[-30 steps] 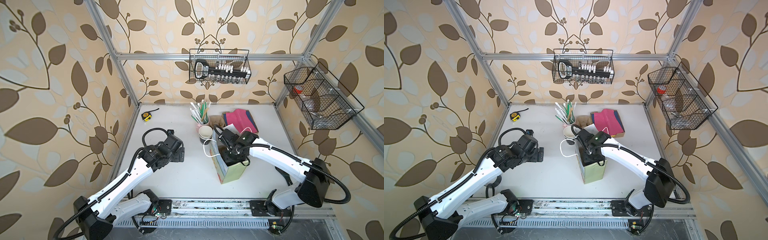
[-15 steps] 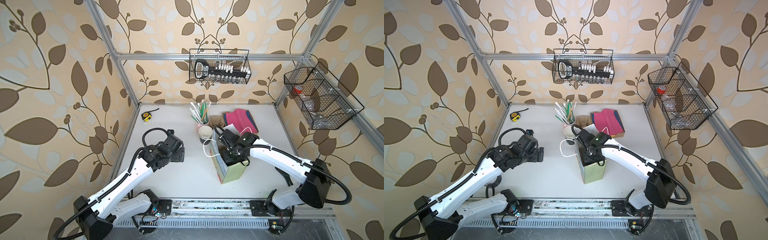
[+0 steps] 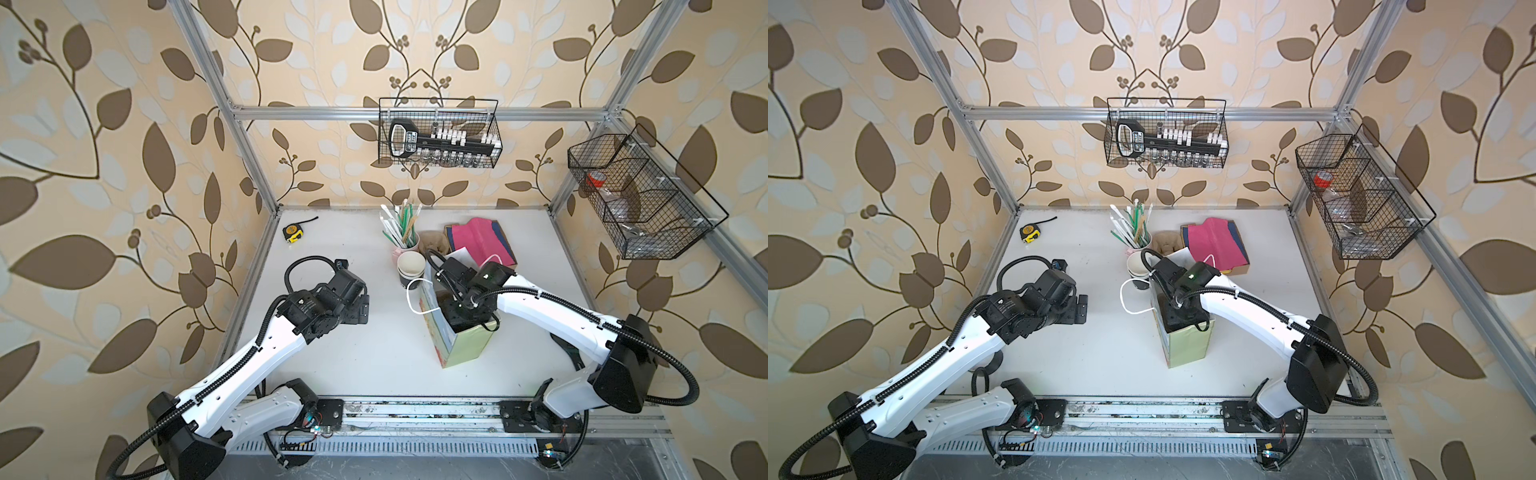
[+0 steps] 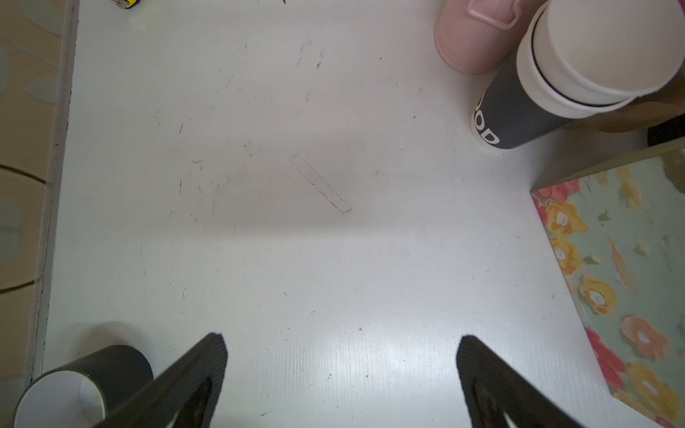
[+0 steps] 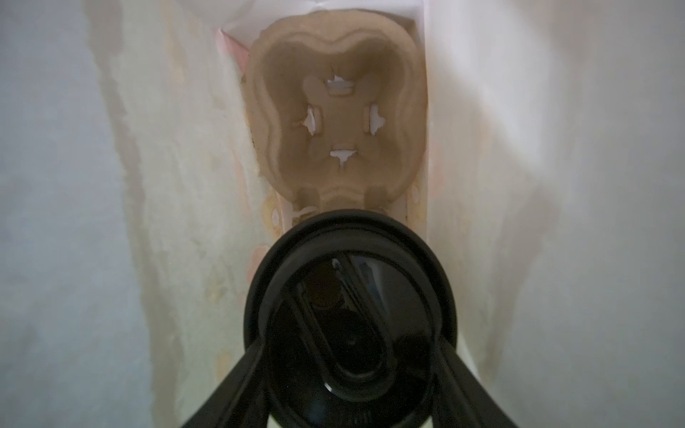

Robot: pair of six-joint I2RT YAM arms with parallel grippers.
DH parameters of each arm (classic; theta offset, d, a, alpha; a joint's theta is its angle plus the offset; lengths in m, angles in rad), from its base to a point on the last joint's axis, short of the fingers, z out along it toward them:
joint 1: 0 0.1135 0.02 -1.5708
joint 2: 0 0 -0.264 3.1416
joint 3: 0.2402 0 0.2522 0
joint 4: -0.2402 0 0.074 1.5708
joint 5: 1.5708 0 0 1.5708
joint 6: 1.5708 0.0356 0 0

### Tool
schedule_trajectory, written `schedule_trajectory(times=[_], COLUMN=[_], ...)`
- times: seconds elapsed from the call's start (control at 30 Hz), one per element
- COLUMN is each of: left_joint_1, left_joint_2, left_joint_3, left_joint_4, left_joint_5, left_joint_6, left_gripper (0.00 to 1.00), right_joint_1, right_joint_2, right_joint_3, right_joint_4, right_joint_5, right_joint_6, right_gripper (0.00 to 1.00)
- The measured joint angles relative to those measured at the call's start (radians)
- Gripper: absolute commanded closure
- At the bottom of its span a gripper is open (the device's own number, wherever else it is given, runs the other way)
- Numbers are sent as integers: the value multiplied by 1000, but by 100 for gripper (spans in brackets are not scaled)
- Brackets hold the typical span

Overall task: Pack a coffee takeout order
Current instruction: Place the coffee cup in the cup tray.

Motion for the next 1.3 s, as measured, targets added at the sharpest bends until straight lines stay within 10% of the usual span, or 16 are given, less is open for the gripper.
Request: schedule_trajectory(times=[1.3], left_joint_1=[0], left_joint_2=[7], left_joint_3=[0], left_joint_4=[0], left_joint_5=[0], left_joint_6=[0], left_gripper=[1], right_joint_1=[1], right_joint_2=[9], right_joint_3=[102], right_joint_4=[-107], right_joint_5=[50], right_joint_6=[-14], right_gripper=[3])
